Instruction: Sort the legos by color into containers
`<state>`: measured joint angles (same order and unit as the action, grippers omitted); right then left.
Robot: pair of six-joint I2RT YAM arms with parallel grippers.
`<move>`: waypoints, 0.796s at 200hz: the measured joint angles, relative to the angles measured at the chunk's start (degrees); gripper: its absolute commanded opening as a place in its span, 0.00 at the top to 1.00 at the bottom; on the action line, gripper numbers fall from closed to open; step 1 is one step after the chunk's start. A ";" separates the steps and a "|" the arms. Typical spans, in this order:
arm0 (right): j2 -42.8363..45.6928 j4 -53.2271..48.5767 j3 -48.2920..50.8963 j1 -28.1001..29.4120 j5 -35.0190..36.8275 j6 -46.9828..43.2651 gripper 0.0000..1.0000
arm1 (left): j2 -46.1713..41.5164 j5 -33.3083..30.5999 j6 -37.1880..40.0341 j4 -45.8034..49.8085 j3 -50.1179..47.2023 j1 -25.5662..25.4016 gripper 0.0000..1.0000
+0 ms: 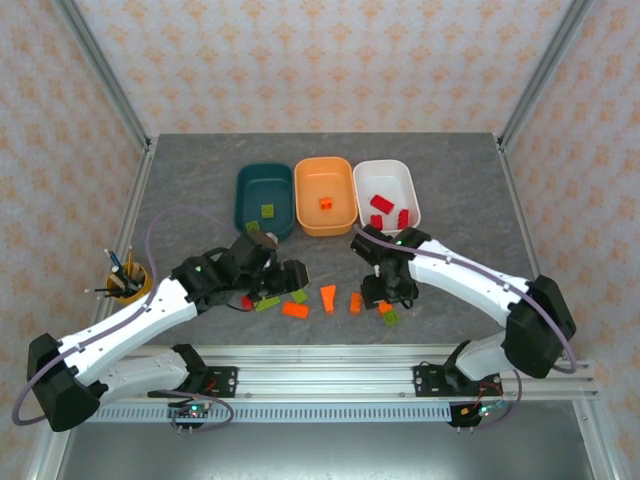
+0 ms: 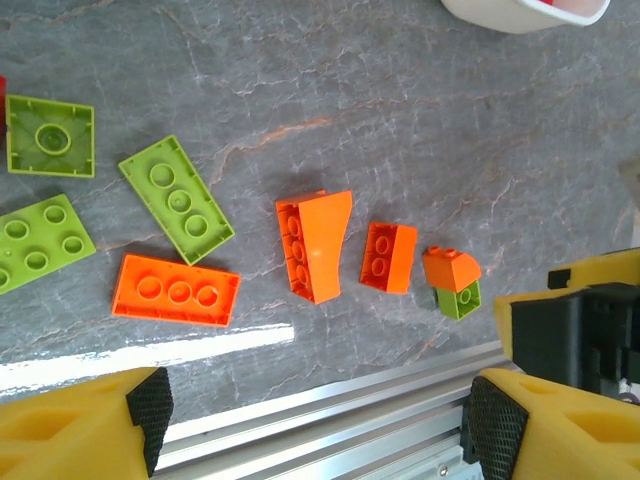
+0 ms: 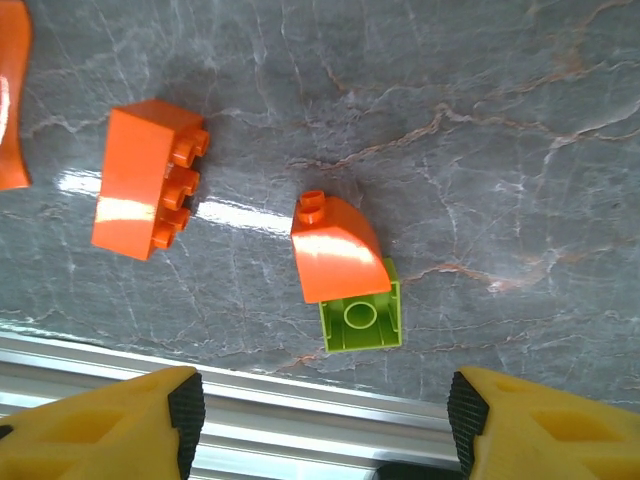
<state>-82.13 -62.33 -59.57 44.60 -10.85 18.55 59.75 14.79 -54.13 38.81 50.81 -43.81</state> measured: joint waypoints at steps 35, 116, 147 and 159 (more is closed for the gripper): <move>-5.07 1.07 1.20 0.00 -0.33 -1.70 0.31 | -0.33 -0.07 -0.09 -0.07 0.00 -0.81 0.19; -13.75 5.22 1.88 -1.22 0.20 -3.48 0.39 | -1.64 -0.31 -1.55 -0.07 -0.26 -1.20 0.19; -15.02 6.47 1.90 -2.89 0.39 -3.98 0.45 | -1.64 -0.28 -1.55 -0.07 -0.28 -1.20 0.19; -15.13 6.86 1.95 -3.32 0.37 -4.22 0.48 | -1.64 -0.28 -1.55 -0.07 -0.28 -1.20 0.19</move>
<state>-97.25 -55.46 -57.63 41.28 -10.48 14.33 58.11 14.50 -55.68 38.74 50.52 -45.01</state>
